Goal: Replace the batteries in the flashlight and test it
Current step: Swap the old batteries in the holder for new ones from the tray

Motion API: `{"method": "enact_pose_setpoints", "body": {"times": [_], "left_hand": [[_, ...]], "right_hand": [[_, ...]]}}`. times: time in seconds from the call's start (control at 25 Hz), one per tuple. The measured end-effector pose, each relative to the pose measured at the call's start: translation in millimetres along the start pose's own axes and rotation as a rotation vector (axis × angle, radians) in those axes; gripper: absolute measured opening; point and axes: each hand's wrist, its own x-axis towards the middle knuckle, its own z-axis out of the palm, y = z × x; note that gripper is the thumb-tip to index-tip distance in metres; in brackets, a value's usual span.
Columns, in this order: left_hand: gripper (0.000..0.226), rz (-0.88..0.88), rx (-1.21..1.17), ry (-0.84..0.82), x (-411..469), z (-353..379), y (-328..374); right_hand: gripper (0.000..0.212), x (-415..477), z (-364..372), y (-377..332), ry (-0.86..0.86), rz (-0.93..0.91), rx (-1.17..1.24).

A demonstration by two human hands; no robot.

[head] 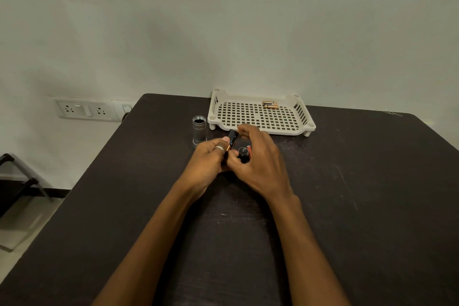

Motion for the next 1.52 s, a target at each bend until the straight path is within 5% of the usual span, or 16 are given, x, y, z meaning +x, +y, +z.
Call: {"method": "enact_pose_setpoints", "body": {"times": [0.6,1.24,1.52], "left_hand": [[0.037,0.029,0.104,0.029,6.1,-4.9,-8.7],[0.037,0.009,0.044,0.037,1.4,-0.4,-0.8],[0.034,-0.001,0.009,0.027,1.6,-1.9,-1.5]], "right_hand": [[0.049,-1.8,8.6,-7.4,0.05,-0.068,-0.203],[0.049,-0.5,3.5,6.8,-0.07,0.041,0.09],[0.029,1.8,3.1,11.6,-0.058,-0.077,0.109]]}}
